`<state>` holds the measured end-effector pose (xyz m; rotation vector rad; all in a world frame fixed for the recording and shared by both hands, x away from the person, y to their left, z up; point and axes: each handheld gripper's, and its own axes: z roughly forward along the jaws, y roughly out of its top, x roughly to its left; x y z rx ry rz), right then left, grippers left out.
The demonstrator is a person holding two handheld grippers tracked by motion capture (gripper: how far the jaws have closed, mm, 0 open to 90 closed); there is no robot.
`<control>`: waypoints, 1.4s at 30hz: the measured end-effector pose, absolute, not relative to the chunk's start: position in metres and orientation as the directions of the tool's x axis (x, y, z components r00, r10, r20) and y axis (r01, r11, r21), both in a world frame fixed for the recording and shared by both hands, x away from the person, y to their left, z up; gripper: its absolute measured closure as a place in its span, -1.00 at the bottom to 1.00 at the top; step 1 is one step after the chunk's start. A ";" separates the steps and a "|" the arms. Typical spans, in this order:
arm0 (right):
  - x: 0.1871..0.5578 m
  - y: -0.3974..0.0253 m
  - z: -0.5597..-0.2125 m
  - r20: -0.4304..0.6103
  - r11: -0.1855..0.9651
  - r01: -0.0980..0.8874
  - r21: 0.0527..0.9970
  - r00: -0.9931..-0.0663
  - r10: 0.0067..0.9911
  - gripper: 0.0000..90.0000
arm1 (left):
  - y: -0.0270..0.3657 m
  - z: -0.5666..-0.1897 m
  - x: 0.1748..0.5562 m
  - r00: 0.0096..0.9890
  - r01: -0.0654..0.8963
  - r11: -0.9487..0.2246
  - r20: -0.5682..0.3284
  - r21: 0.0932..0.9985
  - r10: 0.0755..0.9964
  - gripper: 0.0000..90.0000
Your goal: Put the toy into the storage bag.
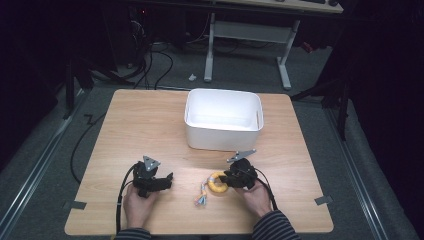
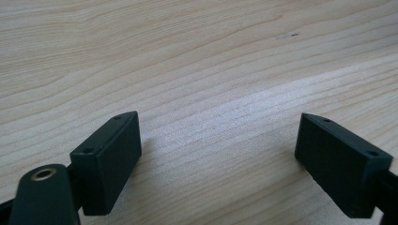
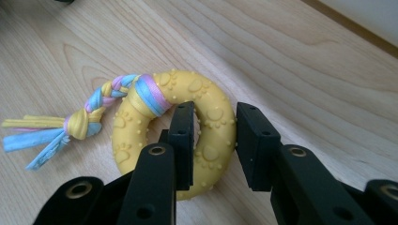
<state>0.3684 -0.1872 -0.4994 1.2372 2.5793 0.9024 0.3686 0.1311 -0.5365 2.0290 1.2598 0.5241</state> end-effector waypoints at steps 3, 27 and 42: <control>0.366 -0.192 -0.496 0.123 0.472 0.658 0.586 -0.648 0.751 0.54 | 0.131 -0.537 0.369 0.450 0.618 -0.298 -0.016 0.728 0.893 -0.66; 0.357 -0.247 -0.470 0.111 0.401 0.664 0.632 -0.589 0.800 0.54 | 0.131 -0.537 0.368 0.453 0.616 -0.300 -0.017 0.728 0.891 -0.67; 0.354 -0.271 -0.449 0.077 0.383 0.651 0.655 -0.562 0.824 0.54 | 0.131 -0.537 0.368 0.453 0.616 -0.300 -0.017 0.728 0.891 -0.67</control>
